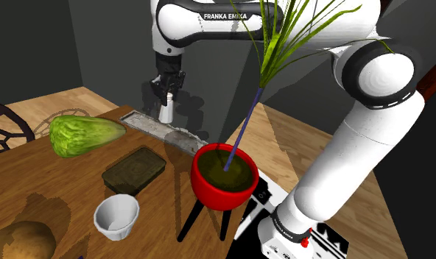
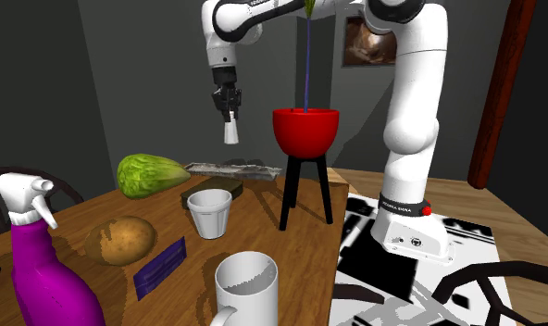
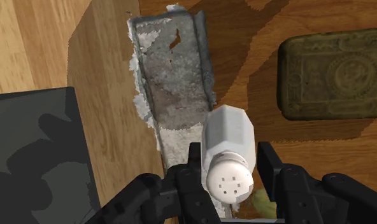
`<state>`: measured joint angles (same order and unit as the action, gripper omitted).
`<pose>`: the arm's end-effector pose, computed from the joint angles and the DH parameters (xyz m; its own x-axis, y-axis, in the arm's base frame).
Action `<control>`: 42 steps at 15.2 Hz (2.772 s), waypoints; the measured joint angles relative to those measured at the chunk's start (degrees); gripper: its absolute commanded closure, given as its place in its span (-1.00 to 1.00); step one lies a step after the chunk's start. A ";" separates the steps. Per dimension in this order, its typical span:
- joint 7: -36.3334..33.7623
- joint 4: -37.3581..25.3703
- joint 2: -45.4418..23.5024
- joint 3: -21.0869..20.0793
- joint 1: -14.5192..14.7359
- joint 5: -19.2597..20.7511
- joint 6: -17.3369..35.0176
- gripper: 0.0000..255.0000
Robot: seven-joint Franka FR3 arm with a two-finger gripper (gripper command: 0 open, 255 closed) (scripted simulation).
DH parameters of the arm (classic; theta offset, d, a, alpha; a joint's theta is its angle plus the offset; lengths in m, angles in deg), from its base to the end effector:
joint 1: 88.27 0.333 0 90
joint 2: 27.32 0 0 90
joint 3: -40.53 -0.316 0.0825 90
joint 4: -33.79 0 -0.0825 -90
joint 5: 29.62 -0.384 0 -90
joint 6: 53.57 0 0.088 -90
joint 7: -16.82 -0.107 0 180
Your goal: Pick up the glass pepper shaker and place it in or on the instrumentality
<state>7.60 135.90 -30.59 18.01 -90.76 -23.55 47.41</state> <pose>0.5415 0.1830 0.5108 0.9763 0.2082 -0.0591 0.2130 -0.9728 0.0910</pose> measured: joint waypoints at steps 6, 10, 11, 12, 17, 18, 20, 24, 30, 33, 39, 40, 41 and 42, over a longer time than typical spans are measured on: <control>4.32 -12.44 -9.07 2.30 -1.88 3.26 -3.57 1.00; 4.47 -10.90 -9.94 2.56 -2.14 3.62 -1.20 1.00; 4.40 -10.39 -10.13 2.60 -2.15 3.70 -0.50 1.00; 4.29 -9.72 -10.15 2.60 -2.16 3.74 0.18 1.00; 3.89 -6.39 -10.59 2.73 -2.30 4.02 3.90 1.00; 3.82 -6.15 -10.92 2.78 -2.29 4.15 4.44 1.00; 3.60 -4.54 -10.91 2.81 -2.34 4.23 6.02 1.00; 3.13 -2.50 -11.74 2.93 -2.32 4.68 8.80 1.00; 2.85 -1.34 -12.24 3.02 -2.32 4.95 10.45 1.00; 2.85 -1.32 -12.25 3.02 -2.32 4.95 10.48 -1.00; 2.85 -1.33 -12.25 3.02 -2.32 4.95 10.48 -1.00; 2.93 -2.07 -12.19 2.98 -2.28 4.87 9.70 -1.00; 3.09 -3.65 -12.07 2.90 -2.17 4.73 8.06 -1.00; 3.19 -4.85 -11.79 2.80 -2.08 4.56 6.59 -1.00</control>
<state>10.79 131.04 -42.38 20.80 -92.84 -18.99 54.00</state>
